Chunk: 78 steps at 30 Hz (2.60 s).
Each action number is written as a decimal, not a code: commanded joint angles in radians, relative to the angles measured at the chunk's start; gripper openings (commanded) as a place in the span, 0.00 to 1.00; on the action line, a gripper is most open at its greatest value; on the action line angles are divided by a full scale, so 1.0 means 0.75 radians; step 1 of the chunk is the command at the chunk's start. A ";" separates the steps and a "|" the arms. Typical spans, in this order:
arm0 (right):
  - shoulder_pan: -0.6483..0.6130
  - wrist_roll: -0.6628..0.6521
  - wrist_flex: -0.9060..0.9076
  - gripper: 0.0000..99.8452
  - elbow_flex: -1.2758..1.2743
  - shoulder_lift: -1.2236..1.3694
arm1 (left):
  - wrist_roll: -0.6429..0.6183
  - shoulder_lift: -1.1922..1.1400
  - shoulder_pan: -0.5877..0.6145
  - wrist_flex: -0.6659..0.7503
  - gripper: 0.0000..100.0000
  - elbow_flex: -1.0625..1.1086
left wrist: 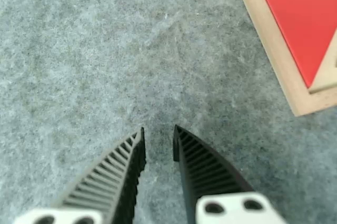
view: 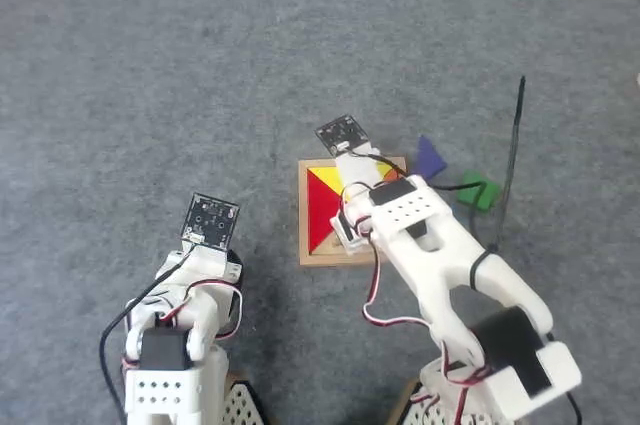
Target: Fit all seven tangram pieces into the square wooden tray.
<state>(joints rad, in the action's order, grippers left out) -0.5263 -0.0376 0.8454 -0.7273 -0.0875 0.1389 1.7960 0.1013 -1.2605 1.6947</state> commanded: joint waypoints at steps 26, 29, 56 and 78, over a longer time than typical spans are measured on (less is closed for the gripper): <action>0.026 0.063 0.071 0.19 0.080 -0.042 | 0.014 0.029 0.002 -0.004 0.09 -0.015; 0.017 0.072 0.069 0.26 0.086 -0.048 | 0.014 0.029 0.002 -0.004 0.09 -0.015; 0.003 0.338 0.069 0.09 0.131 0.169 | 0.014 0.029 0.002 -0.004 0.09 -0.015; 0.169 0.025 0.459 0.01 0.546 0.032 | 0.014 0.029 0.002 -0.004 0.09 -0.015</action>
<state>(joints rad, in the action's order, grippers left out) -0.4173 0.0284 1.1830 -0.3836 -0.0736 0.1389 1.7960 0.1013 -1.2605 1.6947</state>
